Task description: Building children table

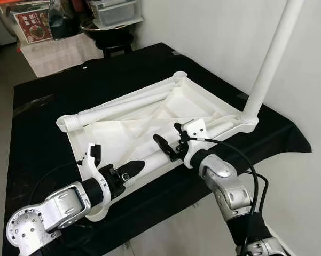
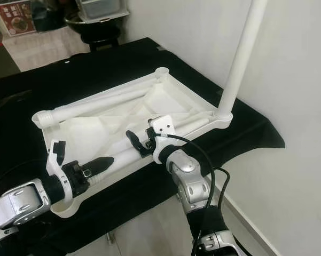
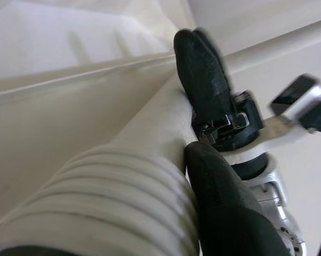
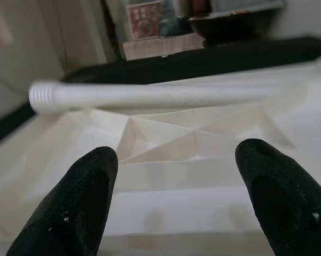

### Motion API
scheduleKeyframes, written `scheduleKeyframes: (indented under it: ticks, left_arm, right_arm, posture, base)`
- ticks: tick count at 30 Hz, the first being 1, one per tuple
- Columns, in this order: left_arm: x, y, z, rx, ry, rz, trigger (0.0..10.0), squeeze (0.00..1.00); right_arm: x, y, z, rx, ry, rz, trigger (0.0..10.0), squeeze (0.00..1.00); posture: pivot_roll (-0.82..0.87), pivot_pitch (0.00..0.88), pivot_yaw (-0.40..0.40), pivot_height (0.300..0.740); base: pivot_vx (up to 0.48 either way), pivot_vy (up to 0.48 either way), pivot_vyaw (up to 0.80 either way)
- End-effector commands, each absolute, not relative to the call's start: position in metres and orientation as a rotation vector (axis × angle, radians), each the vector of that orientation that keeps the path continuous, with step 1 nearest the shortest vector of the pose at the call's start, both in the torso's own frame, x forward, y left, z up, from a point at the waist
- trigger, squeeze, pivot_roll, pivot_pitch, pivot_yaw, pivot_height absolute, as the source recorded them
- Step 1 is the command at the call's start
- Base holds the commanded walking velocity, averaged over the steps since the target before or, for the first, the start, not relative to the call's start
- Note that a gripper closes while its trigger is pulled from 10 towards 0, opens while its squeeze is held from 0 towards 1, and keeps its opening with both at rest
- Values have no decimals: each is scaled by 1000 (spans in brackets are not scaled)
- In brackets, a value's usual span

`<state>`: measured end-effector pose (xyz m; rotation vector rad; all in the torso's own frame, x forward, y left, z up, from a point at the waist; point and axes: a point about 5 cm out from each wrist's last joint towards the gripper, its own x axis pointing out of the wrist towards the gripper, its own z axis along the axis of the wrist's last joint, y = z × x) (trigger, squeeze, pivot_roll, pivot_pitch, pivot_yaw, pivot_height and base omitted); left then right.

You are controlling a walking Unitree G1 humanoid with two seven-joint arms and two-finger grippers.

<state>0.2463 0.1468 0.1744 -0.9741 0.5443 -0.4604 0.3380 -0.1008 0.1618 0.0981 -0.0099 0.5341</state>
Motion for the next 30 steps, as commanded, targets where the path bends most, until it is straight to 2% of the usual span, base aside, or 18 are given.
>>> scheduleKeyframes:
  ticks: [1, 6, 9, 11, 14, 17, 30]
  left_arm:
    - [243, 149, 166, -972, 575, -357, 0, 0]
    - [242, 154, 176, -924, 530, -373, 0, 0]
    - [241, 156, 182, -907, 502, -383, 0, 0]
    - [240, 158, 190, -890, 467, -403, 0, 0]
    - [239, 158, 192, -886, 464, -405, 0, 0]
    - [238, 157, 197, -861, 447, -426, 0, 0]
    - [236, 165, 225, -795, 348, -491, 0, 0]
  right_arm:
    - [344, -111, 164, 198, 3, 478, 10000, 0]
    - [350, -123, 176, 245, -36, 448, 10000, 0]
    - [354, -132, 190, 319, -75, 435, 10000, 0]
    - [357, -143, 213, 432, -146, 438, 10000, 0]
    - [358, -144, 217, 457, -157, 444, 10000, 0]
    - [356, -144, 235, 583, -201, 500, 10000, 0]
    - [353, -143, 244, 627, -199, 567, 10000, 0]
  posture:
    - [-46, 104, 61, 740]
    - [-38, 102, 58, 740]
    - [-36, 98, 57, 740]
    - [-33, 99, 56, 740]
    - [-33, 99, 56, 740]
    - [-33, 91, 55, 740]
    - [-30, 83, 54, 740]
  base:
    - [0, 0, 0]
    - [0, 0, 0]
    - [0, 0, 0]
    - [0, 0, 0]
    - [0, 0, 0]
    - [0, 0, 0]
    - [0, 0, 0]
